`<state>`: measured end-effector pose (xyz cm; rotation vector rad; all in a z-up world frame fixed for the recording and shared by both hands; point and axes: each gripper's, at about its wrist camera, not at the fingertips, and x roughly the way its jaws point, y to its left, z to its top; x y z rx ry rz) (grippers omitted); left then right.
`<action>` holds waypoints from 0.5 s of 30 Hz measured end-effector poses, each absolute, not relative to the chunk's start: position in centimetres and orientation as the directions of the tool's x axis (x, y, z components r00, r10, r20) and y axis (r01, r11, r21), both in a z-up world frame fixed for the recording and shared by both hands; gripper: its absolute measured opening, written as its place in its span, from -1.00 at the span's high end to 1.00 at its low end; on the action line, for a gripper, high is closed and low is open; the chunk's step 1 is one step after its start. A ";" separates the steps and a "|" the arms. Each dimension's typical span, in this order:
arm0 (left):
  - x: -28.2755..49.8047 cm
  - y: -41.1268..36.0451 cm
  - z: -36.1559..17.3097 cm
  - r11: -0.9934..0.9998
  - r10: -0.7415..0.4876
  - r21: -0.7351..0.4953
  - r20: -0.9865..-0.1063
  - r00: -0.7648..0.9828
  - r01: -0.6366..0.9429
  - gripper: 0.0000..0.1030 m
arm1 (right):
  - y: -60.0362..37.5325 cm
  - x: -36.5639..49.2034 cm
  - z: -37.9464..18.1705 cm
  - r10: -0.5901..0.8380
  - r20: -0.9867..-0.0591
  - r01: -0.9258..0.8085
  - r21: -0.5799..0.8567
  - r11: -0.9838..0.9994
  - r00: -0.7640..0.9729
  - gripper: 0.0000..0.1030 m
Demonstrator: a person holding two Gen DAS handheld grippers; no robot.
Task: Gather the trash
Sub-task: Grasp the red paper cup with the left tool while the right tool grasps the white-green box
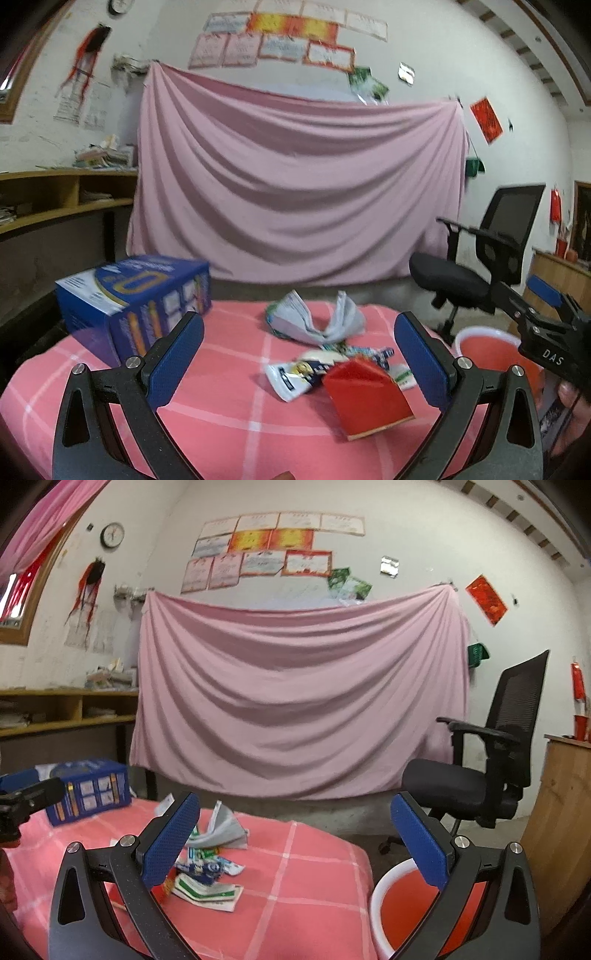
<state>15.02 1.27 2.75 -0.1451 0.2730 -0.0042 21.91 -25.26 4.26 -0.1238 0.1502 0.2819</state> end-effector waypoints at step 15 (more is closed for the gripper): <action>22.5 -2.2 -0.4 0.968 -0.207 -0.243 -0.624 0.754 0.064 -0.95 | -27.1 28.2 1.4 0.368 -0.495 -0.410 0.026 0.912 0.787 -0.91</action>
